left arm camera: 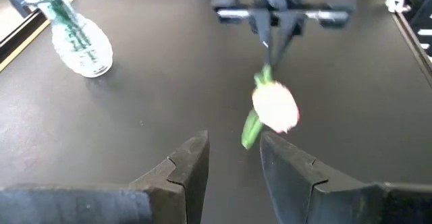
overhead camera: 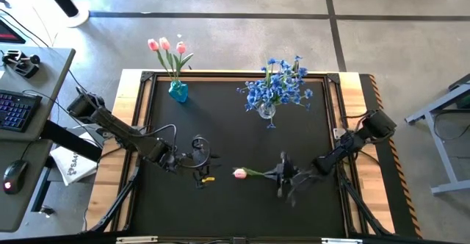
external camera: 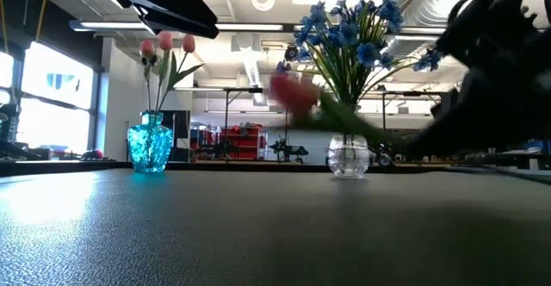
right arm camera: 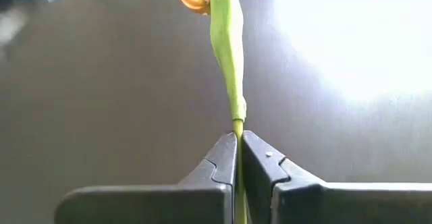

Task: Sort flowers into vase by color
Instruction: Put the pink flower into the blue vase

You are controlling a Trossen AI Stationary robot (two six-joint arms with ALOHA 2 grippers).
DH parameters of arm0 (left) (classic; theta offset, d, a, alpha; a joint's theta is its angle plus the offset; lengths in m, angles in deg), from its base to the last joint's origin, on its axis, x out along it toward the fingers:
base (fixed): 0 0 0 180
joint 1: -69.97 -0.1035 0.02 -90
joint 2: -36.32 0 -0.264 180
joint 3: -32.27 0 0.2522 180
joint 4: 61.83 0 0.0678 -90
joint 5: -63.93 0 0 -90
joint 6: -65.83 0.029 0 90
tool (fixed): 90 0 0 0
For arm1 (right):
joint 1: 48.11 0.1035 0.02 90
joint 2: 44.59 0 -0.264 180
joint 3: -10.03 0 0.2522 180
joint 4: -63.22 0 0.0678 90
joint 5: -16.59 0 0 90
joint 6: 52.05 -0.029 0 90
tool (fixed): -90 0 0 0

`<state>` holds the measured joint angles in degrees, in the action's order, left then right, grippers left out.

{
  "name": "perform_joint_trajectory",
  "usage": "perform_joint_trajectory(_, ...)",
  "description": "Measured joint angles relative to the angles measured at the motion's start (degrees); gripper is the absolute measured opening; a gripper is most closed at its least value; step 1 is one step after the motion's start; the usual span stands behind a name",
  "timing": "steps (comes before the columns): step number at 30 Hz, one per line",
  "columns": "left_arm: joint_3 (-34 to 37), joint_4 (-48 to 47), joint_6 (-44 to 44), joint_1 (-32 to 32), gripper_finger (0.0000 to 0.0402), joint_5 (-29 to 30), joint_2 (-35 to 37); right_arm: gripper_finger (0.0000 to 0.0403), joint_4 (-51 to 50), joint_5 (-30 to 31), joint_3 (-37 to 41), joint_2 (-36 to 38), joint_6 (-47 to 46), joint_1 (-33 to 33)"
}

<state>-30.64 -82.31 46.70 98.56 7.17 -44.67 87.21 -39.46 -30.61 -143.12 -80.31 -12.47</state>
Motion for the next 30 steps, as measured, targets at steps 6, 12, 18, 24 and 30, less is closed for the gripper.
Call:
perform_joint_trajectory(6, 0.00, -1.16, 0.35, 1.72, 0.0122, 0.38, 0.00, 0.0003, 31.99, 2.27, 8.34, 0.07, 14.15, 0.49)
perform_joint_trajectory(12, 0.30, 0.35, 0.12, 1.81, 0.0122, 1.86, 0.00, 0.0002, 52.41, -0.13, 10.98, 0.40, 30.82, 3.06)
perform_joint_trajectory(18, 5.66, 21.56, 10.68, 1.22, 0.0122, -1.55, -0.03, 0.0001, 52.15, -4.49, 6.53, 1.29, 39.35, 3.77)
perform_joint_trajectory(24, 9.06, 43.52, 23.51, 0.25, 0.0122, -10.79, -4.00, 0.0001, 52.27, -10.12, 2.47, 1.29, 44.97, 3.74)
perform_joint_trajectory(30, 5.10, 53.22, 37.99, 0.25, 0.0122, -14.67, -12.19, 0.0001, 52.25, -10.22, -0.33, 1.29, 48.27, 3.25)
